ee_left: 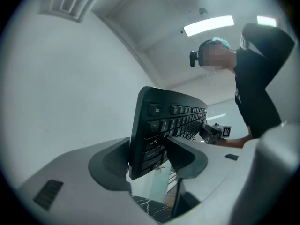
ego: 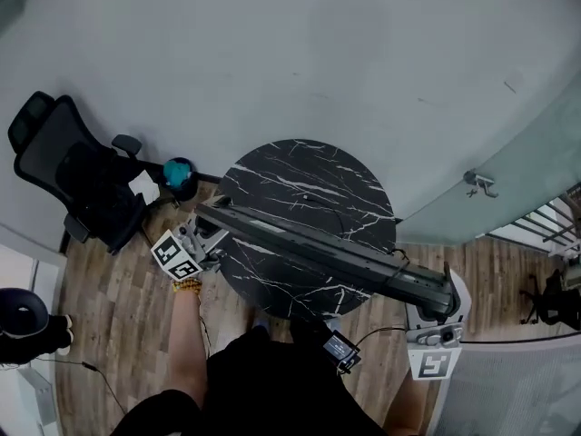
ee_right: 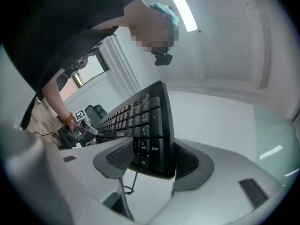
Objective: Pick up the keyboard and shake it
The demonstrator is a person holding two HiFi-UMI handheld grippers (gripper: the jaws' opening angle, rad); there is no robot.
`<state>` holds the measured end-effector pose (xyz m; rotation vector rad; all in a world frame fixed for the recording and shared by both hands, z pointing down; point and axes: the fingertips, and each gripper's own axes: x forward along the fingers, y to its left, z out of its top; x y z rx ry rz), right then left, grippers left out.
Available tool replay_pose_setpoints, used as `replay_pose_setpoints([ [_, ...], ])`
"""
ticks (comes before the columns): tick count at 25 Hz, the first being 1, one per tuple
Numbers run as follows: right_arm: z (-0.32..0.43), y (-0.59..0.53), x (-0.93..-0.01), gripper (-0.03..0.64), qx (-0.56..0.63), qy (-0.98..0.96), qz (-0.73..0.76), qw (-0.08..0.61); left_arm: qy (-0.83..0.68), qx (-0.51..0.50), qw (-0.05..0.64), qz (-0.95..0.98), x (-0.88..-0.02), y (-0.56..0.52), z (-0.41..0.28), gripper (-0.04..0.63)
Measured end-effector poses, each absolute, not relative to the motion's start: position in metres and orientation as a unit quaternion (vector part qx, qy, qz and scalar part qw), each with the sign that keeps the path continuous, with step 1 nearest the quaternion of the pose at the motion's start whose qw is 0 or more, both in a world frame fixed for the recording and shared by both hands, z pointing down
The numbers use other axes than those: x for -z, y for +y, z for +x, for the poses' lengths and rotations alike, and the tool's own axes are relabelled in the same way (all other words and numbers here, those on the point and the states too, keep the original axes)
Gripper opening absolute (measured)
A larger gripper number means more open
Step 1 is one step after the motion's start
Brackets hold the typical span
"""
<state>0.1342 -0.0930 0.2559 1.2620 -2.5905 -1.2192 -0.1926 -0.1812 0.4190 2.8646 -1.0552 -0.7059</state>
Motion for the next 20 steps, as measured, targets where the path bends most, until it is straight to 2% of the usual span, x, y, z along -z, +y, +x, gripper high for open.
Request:
replay_pose_setpoints([
  [7, 0.105, -0.036, -0.248, 0.259, 0.464, -0.806, 0.366, 0.040, -0.275, 0.286, 0.070, 0.916, -0.448, -0.180, -0.180, 0.233],
  [20, 0.078, -0.002, -0.236, 0.253, 0.516, -0.793, 0.321, 0.048, -0.235, 0.319, 0.083, 0.914, -0.449, -0.178, -0.178, 0.233],
])
